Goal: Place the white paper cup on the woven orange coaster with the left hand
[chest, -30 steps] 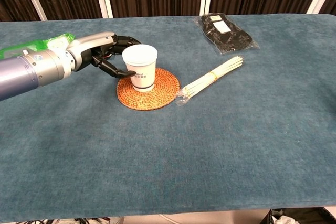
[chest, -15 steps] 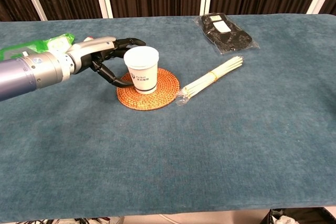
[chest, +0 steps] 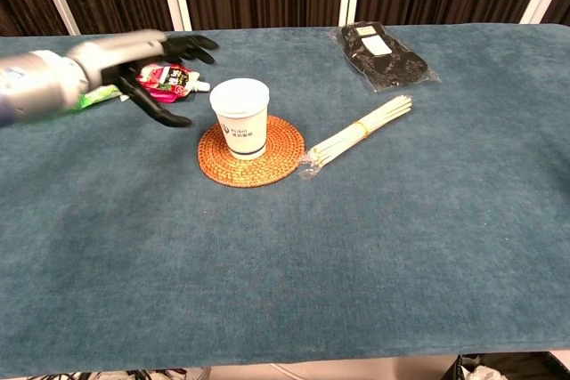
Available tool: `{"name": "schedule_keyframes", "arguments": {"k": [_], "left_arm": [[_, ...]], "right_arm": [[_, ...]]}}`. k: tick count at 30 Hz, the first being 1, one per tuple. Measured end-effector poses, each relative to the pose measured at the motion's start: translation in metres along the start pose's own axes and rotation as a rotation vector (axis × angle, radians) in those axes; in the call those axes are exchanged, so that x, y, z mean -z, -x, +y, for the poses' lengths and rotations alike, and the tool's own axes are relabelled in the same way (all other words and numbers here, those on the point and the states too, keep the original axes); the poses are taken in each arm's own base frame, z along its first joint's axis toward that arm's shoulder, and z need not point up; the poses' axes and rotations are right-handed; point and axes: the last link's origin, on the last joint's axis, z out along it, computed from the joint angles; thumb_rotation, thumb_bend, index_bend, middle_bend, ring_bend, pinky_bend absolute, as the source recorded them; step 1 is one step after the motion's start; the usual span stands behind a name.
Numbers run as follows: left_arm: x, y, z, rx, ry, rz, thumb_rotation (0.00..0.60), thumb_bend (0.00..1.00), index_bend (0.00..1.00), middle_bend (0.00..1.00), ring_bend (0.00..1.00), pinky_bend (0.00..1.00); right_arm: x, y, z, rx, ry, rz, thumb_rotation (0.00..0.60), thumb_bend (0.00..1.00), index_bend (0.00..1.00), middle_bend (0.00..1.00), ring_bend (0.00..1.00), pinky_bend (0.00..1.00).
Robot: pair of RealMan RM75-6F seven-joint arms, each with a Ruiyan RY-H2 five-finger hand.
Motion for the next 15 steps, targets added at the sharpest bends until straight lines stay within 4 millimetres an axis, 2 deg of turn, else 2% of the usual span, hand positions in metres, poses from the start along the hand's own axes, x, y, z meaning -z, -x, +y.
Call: {"name": "schedule_keyframes", "arguments": {"k": [4,7,11,15], "left_arm": [[0.029,-0.022,0.005,-0.093,-0.042,0.067,0.600,0.20,0.04,0.07,0.00,0.00],[0.059,-0.042,0.007,-0.159,-0.106,0.128,0.600,0.20,0.04,0.07,0.00,0.00],[0.112,-0.070,-0.001,-0.270,-0.245,0.232,0.600,0.20,0.04,0.07,0.00,0.00],[0.167,-0.080,-0.017,-0.330,-0.388,0.305,0.600,0.20,0.03,0.07,0.00,0.00]], "right_arm": [[0.001,0.000,-0.001,0.009,-0.004,0.004,0.600,0.13,0.22,0.05,0.17,0.19],[0.000,0.000,0.000,0.008,0.001,0.009,0.600,0.13,0.22,0.05,0.17,0.19],[0.000,-0.001,0.000,0.012,-0.003,0.011,0.600,0.13,0.22,0.05,0.17,0.19],[0.000,-0.001,0.000,0.014,-0.006,0.017,0.600,0.13,0.22,0.05,0.17,0.19]]}}
